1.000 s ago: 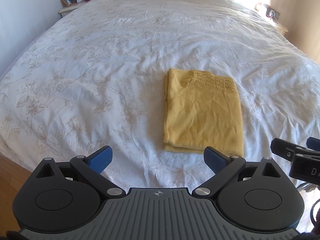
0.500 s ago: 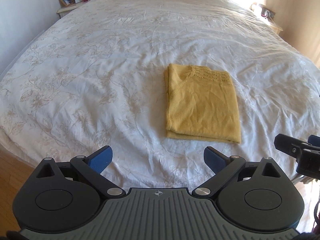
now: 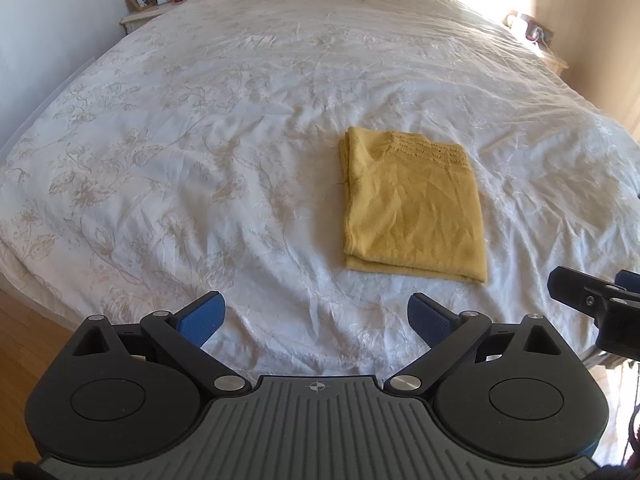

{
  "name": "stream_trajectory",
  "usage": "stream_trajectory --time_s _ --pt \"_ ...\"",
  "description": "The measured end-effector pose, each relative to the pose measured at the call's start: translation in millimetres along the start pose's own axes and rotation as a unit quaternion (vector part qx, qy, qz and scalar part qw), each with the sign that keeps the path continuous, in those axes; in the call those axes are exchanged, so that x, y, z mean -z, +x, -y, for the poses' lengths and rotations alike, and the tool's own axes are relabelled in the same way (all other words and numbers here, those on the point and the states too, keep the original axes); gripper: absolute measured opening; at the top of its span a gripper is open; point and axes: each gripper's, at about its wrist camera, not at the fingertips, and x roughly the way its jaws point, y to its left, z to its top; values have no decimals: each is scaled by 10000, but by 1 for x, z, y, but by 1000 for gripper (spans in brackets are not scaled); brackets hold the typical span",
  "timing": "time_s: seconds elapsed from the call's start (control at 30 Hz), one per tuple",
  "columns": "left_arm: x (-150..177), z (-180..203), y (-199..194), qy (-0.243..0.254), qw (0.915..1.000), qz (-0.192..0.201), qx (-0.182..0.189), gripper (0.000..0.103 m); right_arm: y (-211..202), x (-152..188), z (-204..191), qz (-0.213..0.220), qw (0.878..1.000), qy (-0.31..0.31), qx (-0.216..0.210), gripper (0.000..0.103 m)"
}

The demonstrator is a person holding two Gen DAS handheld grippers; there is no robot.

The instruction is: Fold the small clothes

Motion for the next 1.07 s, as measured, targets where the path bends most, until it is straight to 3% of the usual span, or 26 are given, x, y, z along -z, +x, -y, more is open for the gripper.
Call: stream_trajectory --time_s 1.07 --pt "-1 -3 0 61 9999 16 82 100 -1 1 -9 25 9998 178 0 102"
